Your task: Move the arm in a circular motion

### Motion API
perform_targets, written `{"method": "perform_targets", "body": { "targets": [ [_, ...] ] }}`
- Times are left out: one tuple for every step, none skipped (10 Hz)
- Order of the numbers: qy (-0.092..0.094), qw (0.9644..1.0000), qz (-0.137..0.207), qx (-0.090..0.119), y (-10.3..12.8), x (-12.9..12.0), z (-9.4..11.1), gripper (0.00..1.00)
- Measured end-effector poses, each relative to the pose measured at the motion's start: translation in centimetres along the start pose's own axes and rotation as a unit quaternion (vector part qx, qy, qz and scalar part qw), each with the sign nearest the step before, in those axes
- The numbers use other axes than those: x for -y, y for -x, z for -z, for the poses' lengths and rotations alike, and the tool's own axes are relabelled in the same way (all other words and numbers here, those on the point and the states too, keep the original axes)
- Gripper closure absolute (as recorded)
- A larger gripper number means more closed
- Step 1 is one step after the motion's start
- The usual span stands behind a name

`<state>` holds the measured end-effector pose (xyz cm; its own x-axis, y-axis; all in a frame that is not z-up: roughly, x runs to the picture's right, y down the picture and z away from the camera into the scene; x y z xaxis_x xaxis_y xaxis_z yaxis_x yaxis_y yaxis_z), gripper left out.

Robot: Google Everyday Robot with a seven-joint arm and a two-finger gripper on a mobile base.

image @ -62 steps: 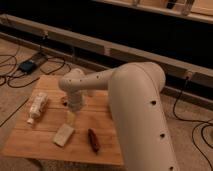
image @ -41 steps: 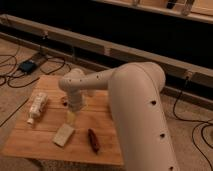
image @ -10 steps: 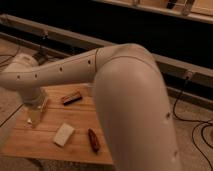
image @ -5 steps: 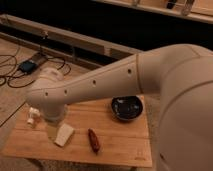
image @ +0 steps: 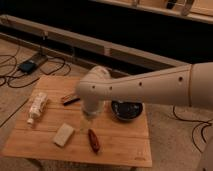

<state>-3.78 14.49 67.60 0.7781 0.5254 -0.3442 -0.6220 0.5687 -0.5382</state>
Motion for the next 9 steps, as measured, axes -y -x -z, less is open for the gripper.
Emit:
{"method": "perform_targets", "body": {
  "targets": [
    [-0.004,0.9999,-0.015,-0.005,-0.4,1.9,-0.1,0.2],
    [-0.012,0.999,-0.04,-0.014,-0.2,5.5,-0.5,0.2],
    [-0.017,0.9983,-0.053,-0.019,0.5,7.7,-0.8,0.2],
    [-0.022,0.9976,-0.061,-0.022,1.4,9.5,-1.1,0.2],
    [-0.028,0.9971,-0.067,-0.025,3.0,11.3,-1.4,0.2],
    [-0.034,0.9968,-0.067,-0.027,5.2,12.9,-1.4,0.2],
    [-0.038,0.9969,-0.063,-0.025,7.1,13.5,-1.3,0.2],
    [-0.045,0.9972,-0.057,-0.02,9.7,14.0,-1.1,0.2],
    [-0.052,0.9975,-0.046,-0.015,12.2,14.0,-0.8,0.2]
  ]
}}
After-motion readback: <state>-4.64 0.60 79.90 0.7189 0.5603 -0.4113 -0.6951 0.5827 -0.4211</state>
